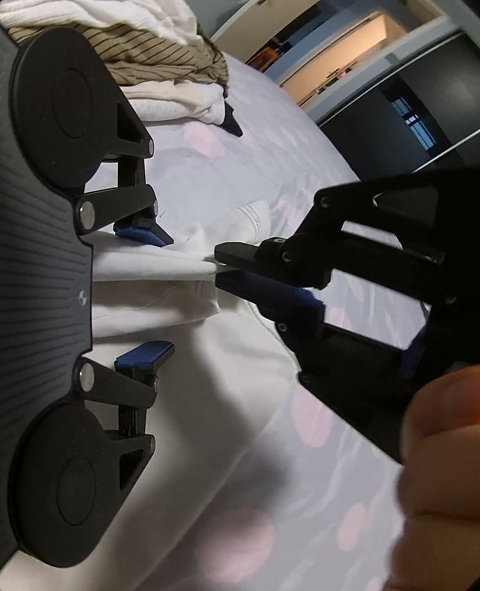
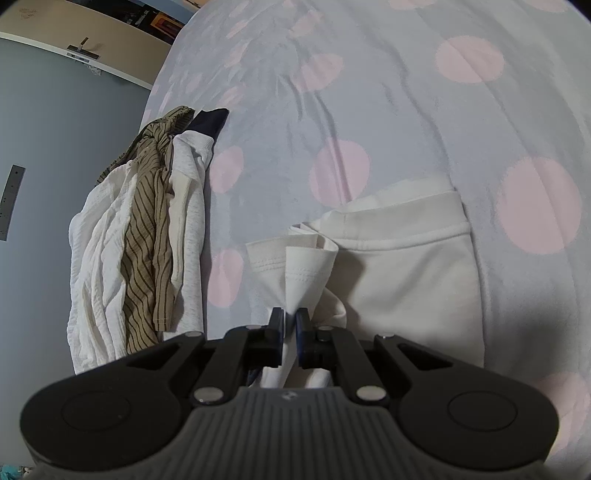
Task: Fold clothes
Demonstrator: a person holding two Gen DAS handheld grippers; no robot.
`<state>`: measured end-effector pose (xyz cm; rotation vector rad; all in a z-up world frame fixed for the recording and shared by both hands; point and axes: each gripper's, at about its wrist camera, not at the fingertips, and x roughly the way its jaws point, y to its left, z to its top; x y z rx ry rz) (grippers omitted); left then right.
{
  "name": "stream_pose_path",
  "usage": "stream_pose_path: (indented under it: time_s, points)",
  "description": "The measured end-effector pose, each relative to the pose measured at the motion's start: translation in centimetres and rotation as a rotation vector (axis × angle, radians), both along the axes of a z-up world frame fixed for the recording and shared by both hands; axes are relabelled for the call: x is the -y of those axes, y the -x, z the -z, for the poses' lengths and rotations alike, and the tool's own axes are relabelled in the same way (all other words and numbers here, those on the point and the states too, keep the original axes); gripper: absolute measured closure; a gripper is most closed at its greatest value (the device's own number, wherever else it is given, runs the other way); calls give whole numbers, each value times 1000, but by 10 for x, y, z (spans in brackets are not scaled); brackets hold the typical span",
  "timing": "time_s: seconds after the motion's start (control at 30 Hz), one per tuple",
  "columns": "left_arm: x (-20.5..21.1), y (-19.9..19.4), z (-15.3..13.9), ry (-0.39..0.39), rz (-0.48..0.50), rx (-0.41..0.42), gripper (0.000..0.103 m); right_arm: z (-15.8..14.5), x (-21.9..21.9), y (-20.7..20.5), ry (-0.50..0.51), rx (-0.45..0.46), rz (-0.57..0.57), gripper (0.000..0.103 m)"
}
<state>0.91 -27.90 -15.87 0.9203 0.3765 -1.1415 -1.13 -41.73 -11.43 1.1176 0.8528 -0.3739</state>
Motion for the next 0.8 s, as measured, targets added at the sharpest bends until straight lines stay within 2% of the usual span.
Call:
stream_pose_path:
  time_s: [0.07, 0.13, 0.2, 0.27, 0.43, 0.5, 0.6, 0.8]
  points:
    - [1, 3, 2, -7, 5, 30, 60, -1, 1, 3, 4, -4, 4, 93]
    - [2, 2, 2, -8, -9, 48, 73, -2, 3, 7, 9, -6, 7, 91]
    - [2, -5, -2, 0, -37, 19, 79, -5, 5, 12, 21, -7, 13, 90]
    - [2, -14, -6, 11, -63, -16, 81, -7, 7, 16, 38, -8, 20, 89]
    - [-6, -37, -18, 38, -137, -115, 80, -10, 17, 28, 98, -33, 48, 77]
    - [-11, -51, -24, 59, -173, -178, 76, -9, 21, 33, 135, -57, 62, 75]
    - [-20, -75, -29, 92, -245, -299, 60, -4, 30, 40, 171, -103, 84, 74]
    - [-45, -139, -21, 145, -385, -692, 53, 12, 44, 52, 131, -155, 107, 74]
